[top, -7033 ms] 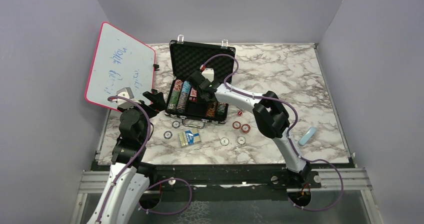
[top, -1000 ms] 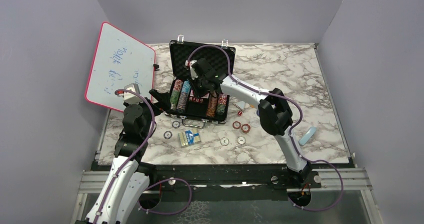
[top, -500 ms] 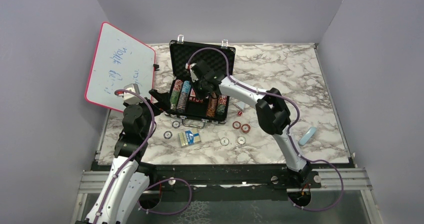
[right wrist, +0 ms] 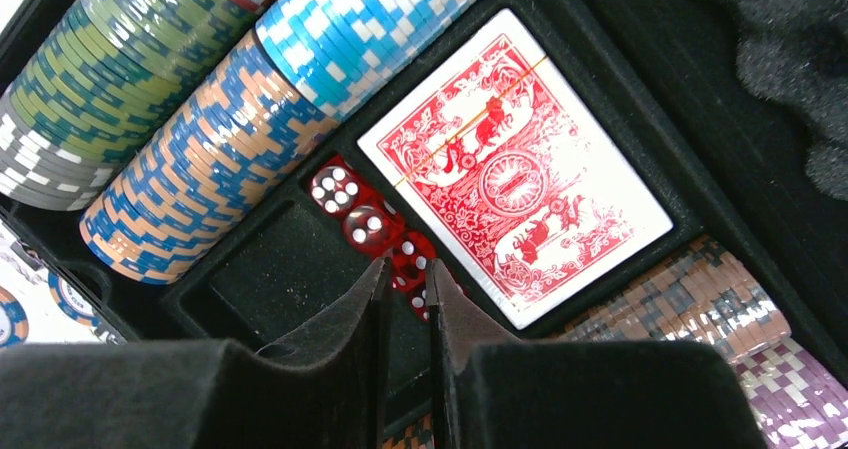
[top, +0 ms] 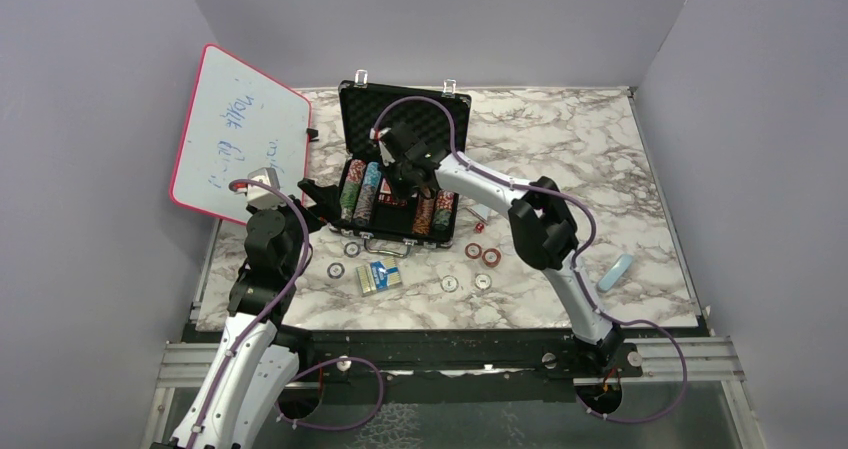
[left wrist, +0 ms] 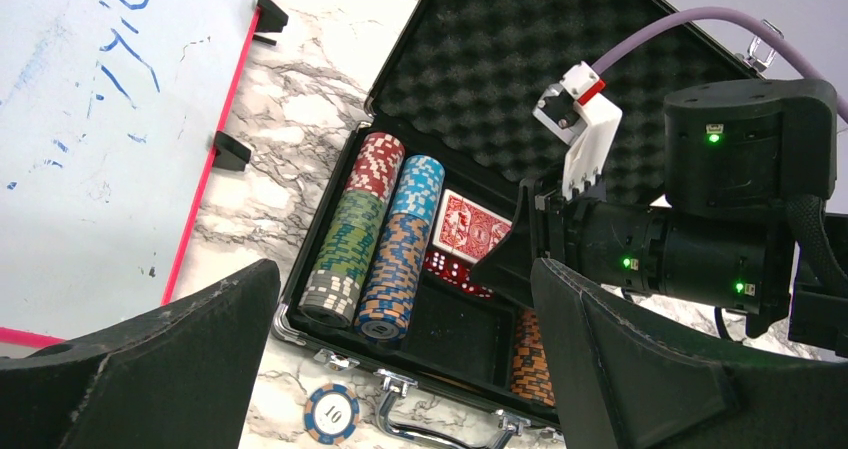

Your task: Pack up texas hold em set

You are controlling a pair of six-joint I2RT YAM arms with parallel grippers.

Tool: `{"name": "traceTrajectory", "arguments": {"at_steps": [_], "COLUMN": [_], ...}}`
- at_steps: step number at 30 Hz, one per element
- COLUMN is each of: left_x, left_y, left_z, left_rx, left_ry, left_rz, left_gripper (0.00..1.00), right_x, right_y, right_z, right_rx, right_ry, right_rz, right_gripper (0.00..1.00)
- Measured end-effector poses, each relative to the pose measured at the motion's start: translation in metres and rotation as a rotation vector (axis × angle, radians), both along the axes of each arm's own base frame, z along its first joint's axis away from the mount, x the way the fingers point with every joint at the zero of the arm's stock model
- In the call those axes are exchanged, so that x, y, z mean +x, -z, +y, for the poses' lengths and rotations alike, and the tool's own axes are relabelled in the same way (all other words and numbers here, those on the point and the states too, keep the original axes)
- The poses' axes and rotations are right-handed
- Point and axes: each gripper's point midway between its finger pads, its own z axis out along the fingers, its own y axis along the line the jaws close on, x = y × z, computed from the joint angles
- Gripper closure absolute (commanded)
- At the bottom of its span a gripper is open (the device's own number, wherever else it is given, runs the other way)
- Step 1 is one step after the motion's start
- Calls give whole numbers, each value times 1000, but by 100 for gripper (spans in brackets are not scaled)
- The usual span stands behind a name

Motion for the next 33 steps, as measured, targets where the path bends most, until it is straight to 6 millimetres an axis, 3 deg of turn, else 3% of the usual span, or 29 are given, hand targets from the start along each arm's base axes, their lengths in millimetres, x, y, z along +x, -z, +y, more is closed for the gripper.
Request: {"name": "traceTrajectory", "arguments": {"at_steps": [6,21,27,33], "left_x": [0,0,0,0], "left_y": [0,-1,-1,-1], "left_z": [0,0,0,0], "left_rx": [0,-1,-1,-1], "left_ry": [0,0,0,0], "left_rz": [0,-3,-3,-2], "left_gripper": [1,1,1,1], "right_x": [10,13,14,7], "right_y": [-6,4,0,-5], "right_z": [5,0,0,3], "right_rx": [7,-13,-7,14], "right_ry": [22,36,31,5], "right_rz": [-23,-10,-8,26], "right_gripper": [78,71,49,45]}}
